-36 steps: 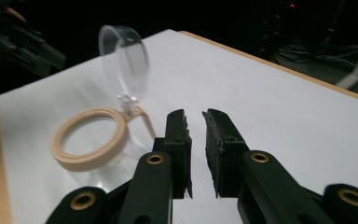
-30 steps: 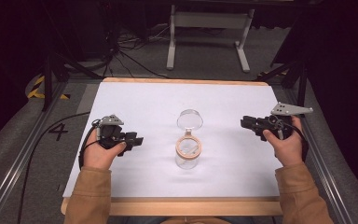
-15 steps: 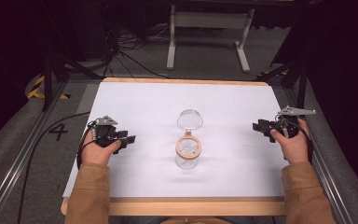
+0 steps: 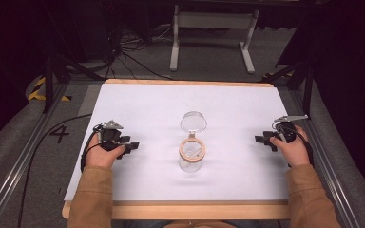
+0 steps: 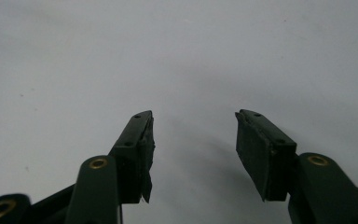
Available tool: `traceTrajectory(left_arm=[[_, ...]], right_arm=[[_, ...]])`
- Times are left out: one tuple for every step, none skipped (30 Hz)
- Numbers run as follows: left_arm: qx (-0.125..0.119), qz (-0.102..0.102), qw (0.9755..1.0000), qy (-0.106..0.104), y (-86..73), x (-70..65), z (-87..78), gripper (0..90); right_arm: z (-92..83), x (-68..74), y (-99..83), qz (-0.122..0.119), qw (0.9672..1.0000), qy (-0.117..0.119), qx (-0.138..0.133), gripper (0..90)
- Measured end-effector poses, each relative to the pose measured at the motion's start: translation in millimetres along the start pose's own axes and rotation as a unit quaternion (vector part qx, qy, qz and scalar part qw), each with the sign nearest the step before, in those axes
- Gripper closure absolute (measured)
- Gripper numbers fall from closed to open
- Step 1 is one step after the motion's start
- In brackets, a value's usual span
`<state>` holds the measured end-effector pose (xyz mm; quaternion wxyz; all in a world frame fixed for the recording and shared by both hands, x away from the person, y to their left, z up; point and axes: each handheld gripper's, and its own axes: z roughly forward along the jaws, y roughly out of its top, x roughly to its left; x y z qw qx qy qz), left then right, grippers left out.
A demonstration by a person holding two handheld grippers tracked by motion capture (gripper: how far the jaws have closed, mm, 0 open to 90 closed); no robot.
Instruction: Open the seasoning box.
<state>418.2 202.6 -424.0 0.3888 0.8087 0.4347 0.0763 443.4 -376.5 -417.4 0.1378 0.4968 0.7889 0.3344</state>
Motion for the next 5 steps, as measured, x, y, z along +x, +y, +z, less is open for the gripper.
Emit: traceTrajectory(left_arm=[[0.001, -0.002, 1.0, -0.003, 0.4, -0.5, -0.5, 49.7], [-0.004, -0.001, 1.0, -0.004, 0.9, -0.7, -1.0, 49.7], [-0.006, -0.002, 1.0, -0.006, 1.2, -1.1, -1.5, 49.7], [-0.011, -0.002, 0.9999, -0.007, 2.0, -1.5, -2.1, 49.7], [-0.014, 0.001, 0.9999, -0.009, 3.5, -1.7, -3.2, 49.7]], right_arm=[[0.5, 0.7, 0.1, -0.003, 1.0, 0.0, 0.003, 46.9], [0.9, 1.4, 0.3, -0.004, 1.0, 0.0, 0.003, 46.1], [0.3, 3.0, 1.1, -0.007, 1.0, -0.001, 0.004, 46.1], [-0.5, 4.0, 1.8, -0.009, 1.0, -0.001, 0.002, 46.0], [-1.7, 5.3, 2.7, -0.011, 0.9999, -0.002, -0.002, 45.7]])
